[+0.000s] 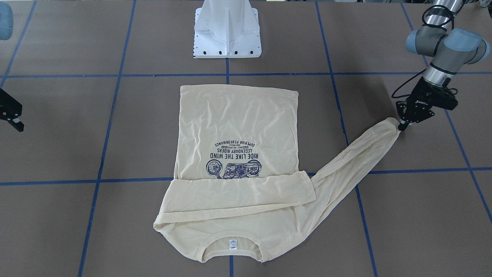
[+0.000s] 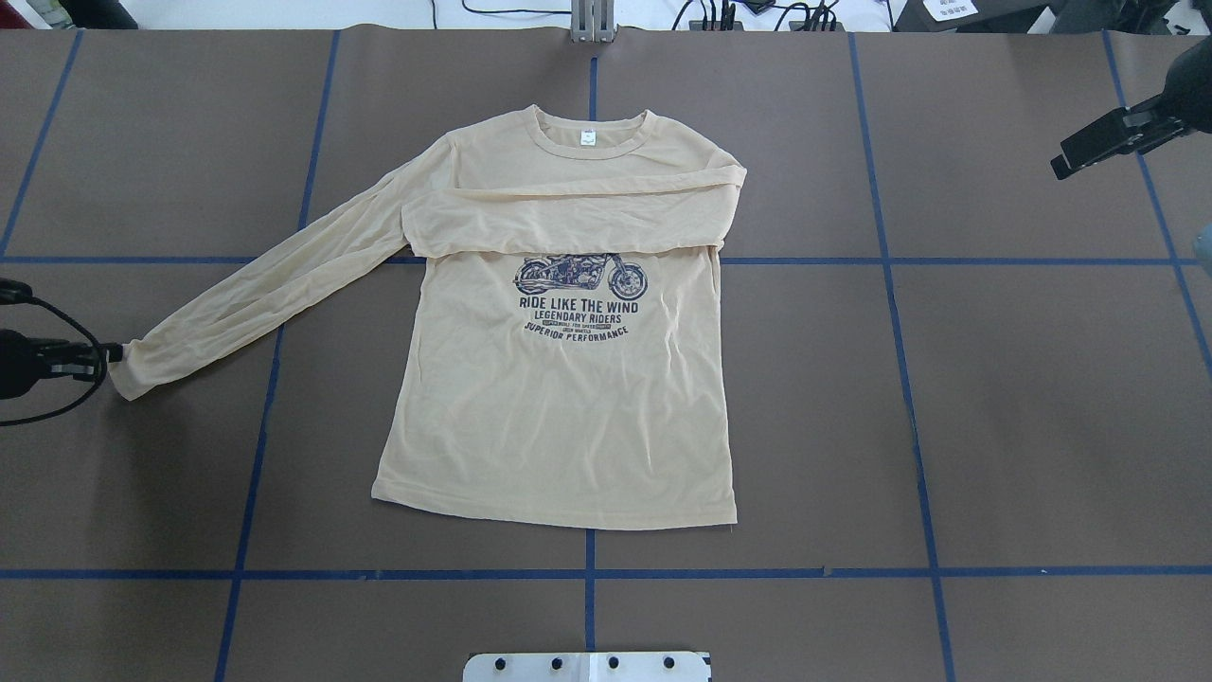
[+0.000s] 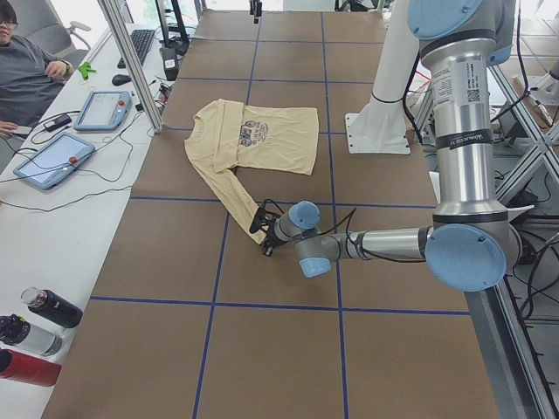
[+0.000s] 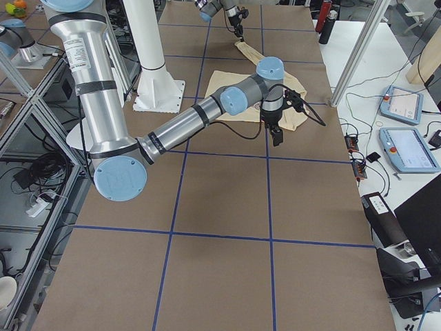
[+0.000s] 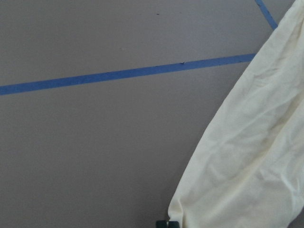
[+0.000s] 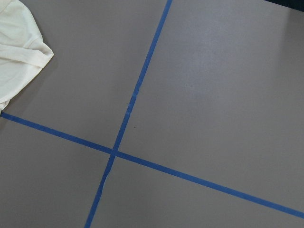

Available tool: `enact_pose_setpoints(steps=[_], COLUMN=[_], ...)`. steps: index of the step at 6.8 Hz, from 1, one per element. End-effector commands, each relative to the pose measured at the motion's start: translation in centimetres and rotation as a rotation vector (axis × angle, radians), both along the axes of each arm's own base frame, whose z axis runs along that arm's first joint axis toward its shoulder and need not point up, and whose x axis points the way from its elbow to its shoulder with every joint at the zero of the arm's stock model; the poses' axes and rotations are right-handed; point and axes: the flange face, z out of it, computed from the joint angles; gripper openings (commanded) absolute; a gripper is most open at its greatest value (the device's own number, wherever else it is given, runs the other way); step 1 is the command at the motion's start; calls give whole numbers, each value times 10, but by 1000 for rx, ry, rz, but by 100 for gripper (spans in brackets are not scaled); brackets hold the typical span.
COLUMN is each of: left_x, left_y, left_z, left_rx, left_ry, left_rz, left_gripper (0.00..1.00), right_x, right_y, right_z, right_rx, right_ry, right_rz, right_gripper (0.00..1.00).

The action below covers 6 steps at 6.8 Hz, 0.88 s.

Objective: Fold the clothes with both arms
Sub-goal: 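Move the left gripper to the cuff of the other sleeve and grasp, then lift the sleeve with the left gripper and lay it across the chest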

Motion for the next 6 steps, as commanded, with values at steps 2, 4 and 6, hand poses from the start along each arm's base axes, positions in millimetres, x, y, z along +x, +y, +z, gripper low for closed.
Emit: enact_pose_setpoints(steps=[2, 4, 6], left_x=[-9, 6, 28], left_y=[-102, -127, -155], left_z=[-115, -247, -357], left_rx=[55, 4, -69], left_ry=[-105, -143, -173], left_rz=[1, 4, 0], left_gripper=[0, 0, 0], right_x=[0, 0, 0], right_y=[0, -1, -2], right_z=[1, 1, 2], right_rx=[-3, -3, -4], right_ry=[2, 3, 5], right_rz=[1, 2, 3], right_gripper=[99, 99, 99])
